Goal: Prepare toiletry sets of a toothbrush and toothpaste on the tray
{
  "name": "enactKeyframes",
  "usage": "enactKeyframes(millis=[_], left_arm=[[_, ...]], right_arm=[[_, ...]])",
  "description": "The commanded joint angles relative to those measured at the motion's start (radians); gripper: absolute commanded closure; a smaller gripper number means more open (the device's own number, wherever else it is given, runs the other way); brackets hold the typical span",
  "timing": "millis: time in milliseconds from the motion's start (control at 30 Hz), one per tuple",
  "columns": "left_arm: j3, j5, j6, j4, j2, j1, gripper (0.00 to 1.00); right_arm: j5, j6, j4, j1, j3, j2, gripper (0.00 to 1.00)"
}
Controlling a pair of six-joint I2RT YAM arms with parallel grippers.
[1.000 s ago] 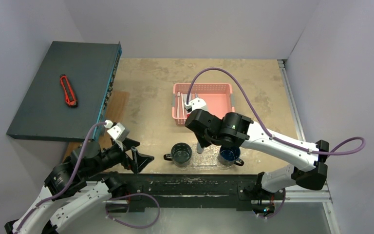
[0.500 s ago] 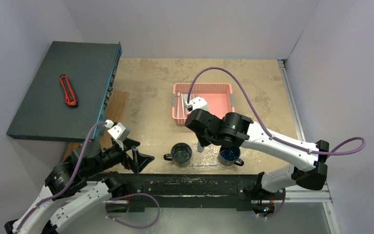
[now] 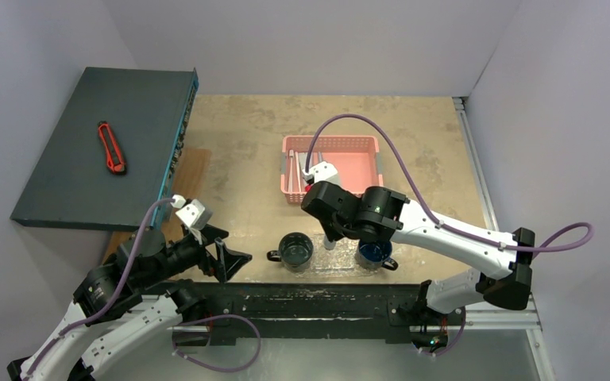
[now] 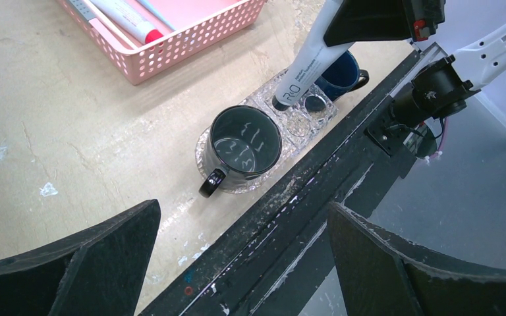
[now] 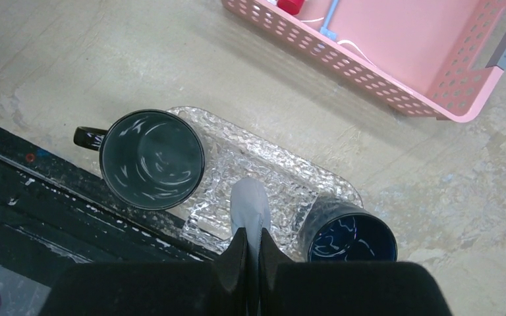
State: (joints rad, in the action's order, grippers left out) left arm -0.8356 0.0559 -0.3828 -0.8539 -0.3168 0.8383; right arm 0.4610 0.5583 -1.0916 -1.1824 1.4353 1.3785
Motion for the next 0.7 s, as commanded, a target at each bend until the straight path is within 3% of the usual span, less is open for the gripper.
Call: enactKeyframes(millis=[0, 667], left_arm=[[0.006, 0.007, -0.001, 0.028, -0.013, 0.001, 0.03], [0.005, 0.009, -0.001, 0.028, -0.017, 0.001, 0.03]], right_arm=[[0.023, 0.019, 0.052, 0.001, -0.019, -0.032, 1.0], [0.057, 0.059, 0.141, 0.001, -0.112, 0.006, 1.0]])
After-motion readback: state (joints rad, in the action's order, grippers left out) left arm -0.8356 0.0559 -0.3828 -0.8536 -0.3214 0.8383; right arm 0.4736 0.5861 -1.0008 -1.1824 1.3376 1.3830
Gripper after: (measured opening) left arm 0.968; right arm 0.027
